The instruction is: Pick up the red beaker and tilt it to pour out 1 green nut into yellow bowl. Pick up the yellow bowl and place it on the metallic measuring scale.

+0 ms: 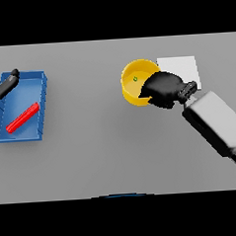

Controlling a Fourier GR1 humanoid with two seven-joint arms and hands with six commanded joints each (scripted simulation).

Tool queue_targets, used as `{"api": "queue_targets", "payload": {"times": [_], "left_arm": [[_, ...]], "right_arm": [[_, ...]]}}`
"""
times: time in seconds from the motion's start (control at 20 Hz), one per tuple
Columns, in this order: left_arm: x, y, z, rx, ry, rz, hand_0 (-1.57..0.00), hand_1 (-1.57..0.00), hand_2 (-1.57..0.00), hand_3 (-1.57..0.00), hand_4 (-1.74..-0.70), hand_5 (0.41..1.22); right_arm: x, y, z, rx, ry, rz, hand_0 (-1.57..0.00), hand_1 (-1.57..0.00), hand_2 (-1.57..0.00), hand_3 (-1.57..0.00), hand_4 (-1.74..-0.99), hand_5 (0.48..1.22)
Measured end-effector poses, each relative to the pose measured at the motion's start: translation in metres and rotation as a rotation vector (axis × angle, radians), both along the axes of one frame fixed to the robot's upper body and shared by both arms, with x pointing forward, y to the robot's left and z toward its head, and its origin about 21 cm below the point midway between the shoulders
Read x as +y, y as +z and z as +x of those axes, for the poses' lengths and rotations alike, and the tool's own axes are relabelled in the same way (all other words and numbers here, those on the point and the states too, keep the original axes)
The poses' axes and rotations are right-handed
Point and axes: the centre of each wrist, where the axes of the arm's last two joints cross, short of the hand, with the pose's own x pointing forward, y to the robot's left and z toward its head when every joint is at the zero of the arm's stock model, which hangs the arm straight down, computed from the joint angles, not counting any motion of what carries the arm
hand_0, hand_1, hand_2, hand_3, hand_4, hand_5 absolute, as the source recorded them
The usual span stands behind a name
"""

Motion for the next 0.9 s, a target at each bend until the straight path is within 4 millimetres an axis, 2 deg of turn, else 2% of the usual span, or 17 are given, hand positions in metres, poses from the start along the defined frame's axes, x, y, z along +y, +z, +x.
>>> {"api": "queue_targets", "payload": {"times": [0.1,0.5,0.7,0.9], "left_arm": [[-0.001,0.002,-0.002,0.0,-0.005,0.001,0.0,0.0,0.0,0.0,-0.73,0.704],[-0.003,0.003,-0.003,0.014,0.019,-0.005,0.0,0.0,0.0,0.0,-0.74,0.73],[0.001,0.005,-0.003,0.018,0.025,0.002,0.0,0.0,0.0,0.0,-0.73,0.734],[0.001,0.005,-0.004,0.029,0.024,0.013,0.0,0.0,0.0,0.0,-0.72,0.717]], "right_arm": [[-0.012,0.009,0.006,-0.026,-0.021,0.001,-1.57,-1.57,-1.52,-1.15,-1.741,1.22],[-0.049,0.006,0.037,-0.086,-0.171,0.023,-1.57,-1.57,-1.54,-1.14,-1.741,1.221],[-0.079,-0.007,0.048,-0.094,-0.247,0.016,-1.57,-1.57,-1.54,-1.15,-1.741,1.221],[-0.087,-0.019,0.059,-0.09,-0.314,0.026,-1.57,-1.57,-1.47,-1.24,-1.741,1.221]]}}
